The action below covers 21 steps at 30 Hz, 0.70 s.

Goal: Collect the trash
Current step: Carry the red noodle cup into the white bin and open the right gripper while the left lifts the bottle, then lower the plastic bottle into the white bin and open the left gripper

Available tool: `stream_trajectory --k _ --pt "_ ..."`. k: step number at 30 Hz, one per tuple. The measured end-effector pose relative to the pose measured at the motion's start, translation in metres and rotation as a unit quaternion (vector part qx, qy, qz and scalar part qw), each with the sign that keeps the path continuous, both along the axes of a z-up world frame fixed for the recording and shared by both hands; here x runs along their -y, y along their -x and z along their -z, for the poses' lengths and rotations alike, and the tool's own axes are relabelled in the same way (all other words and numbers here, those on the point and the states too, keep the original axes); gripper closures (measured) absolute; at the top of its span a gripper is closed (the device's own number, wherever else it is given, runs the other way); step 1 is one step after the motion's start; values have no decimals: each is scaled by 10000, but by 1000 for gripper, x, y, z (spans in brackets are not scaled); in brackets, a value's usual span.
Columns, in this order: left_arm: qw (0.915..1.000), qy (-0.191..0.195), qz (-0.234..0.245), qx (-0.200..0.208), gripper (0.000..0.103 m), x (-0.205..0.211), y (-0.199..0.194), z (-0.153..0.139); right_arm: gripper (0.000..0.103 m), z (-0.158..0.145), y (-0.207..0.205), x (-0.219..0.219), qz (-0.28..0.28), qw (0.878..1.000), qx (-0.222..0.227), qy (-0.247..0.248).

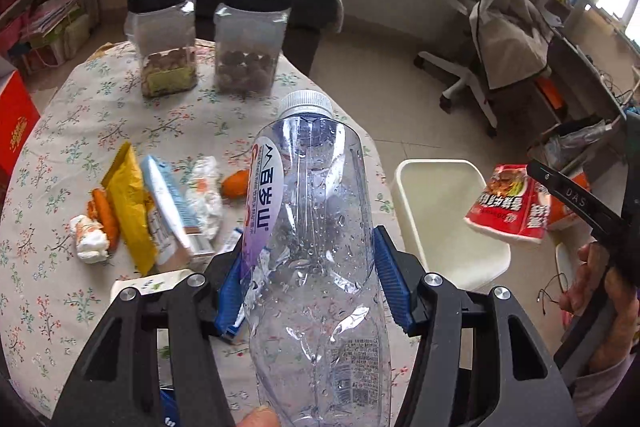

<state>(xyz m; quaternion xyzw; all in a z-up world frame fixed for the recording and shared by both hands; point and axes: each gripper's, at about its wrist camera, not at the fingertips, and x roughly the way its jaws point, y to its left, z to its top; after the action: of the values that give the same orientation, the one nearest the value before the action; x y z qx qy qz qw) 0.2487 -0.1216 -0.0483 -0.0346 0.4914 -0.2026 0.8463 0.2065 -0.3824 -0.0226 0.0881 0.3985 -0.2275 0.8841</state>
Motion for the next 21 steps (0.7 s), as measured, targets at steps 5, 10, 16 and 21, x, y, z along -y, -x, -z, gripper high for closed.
stream_trajectory --k 5,10,16,21 --pt "9990 72 391 -187 46 72 -2 11 18 -21 18 30 653 9967 480 77" --pt "9966 51 734 -365 45 135 -1 25 12 -31 35 49 975 9923 764 27" --pt "9946 80 950 -417 45 191 -2 33 9 -35 51 72 1309 9870 937 1" --pt "9943 112 952 -477 28 215 -6 35 7 -35 59 84 1499 9837 996 -74"
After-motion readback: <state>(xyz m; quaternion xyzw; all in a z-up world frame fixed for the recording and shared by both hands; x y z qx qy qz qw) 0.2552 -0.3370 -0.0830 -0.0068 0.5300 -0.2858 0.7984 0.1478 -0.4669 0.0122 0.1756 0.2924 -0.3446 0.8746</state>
